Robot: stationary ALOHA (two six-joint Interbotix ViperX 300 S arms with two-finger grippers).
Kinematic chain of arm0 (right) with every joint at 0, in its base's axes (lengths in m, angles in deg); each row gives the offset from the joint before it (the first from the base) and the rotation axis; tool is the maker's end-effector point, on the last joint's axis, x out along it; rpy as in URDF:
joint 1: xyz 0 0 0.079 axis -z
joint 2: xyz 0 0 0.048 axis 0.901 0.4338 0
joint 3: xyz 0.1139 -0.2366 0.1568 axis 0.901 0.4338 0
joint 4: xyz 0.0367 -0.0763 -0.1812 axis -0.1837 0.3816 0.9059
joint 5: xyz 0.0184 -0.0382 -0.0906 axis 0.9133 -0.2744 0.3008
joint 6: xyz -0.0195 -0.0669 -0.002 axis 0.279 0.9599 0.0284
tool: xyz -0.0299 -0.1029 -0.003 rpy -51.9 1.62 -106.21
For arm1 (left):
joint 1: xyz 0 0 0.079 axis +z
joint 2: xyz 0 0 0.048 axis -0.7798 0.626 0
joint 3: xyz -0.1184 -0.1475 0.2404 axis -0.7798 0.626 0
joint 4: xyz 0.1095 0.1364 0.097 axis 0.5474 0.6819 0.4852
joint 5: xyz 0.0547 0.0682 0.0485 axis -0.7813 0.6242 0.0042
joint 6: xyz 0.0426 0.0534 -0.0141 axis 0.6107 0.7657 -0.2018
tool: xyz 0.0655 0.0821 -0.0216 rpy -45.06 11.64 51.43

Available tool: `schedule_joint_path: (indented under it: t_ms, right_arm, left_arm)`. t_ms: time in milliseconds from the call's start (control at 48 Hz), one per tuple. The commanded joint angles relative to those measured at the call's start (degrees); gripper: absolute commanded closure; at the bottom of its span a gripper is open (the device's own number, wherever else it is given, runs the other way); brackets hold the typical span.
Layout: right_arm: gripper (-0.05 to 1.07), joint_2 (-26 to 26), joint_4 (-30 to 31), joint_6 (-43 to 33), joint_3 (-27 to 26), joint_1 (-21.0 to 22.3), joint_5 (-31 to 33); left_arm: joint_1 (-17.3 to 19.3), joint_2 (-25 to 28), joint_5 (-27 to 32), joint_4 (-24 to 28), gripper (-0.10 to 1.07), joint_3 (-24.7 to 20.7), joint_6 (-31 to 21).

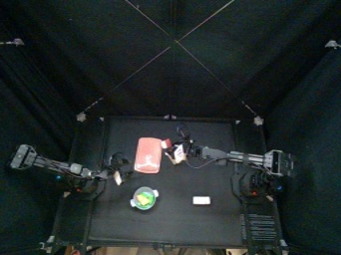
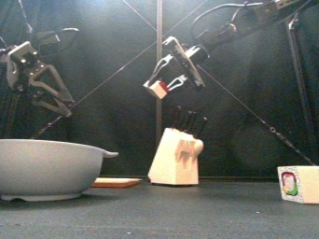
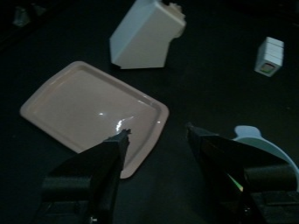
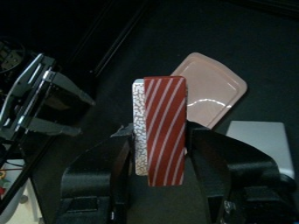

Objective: Put salmon sushi on plate

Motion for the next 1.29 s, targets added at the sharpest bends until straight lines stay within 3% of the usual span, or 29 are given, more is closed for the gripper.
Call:
schedule_joint_path:
  t_ms: [0, 250, 500, 917, 1271]
  right_arm:
    - [0.43, 2.2, 0.09, 0.09, -3.96, -0.53, -0.18]
    - [0.43, 11.43, 0.62, 0.18, -11.07, -0.88, 2.11]
    - [0.42, 18.28, 3.52, 0.26, -18.72, -2.81, 10.28]
    - [0.4, 26.81, 5.36, 0.35, -24.87, -4.13, 16.26]
    - [0.17, 29.97, 4.92, 0.26, -27.16, -4.39, 19.42]
  left_arm:
    - [-0.88, 0.0, -2.29, 1.49, 0.07, -0.62, 0.0]
    - [-1.67, 0.0, -6.24, 3.08, 0.08, -0.62, 0.0]
    - [-1.67, 0.0, -6.24, 3.08, 0.07, -0.53, 0.0]
    - [-1.67, 0.0, -6.24, 2.81, 0.07, 0.0, 0.0]
    - [-1.67, 0.0, -6.15, 2.72, 0.07, 0.18, 0.0]
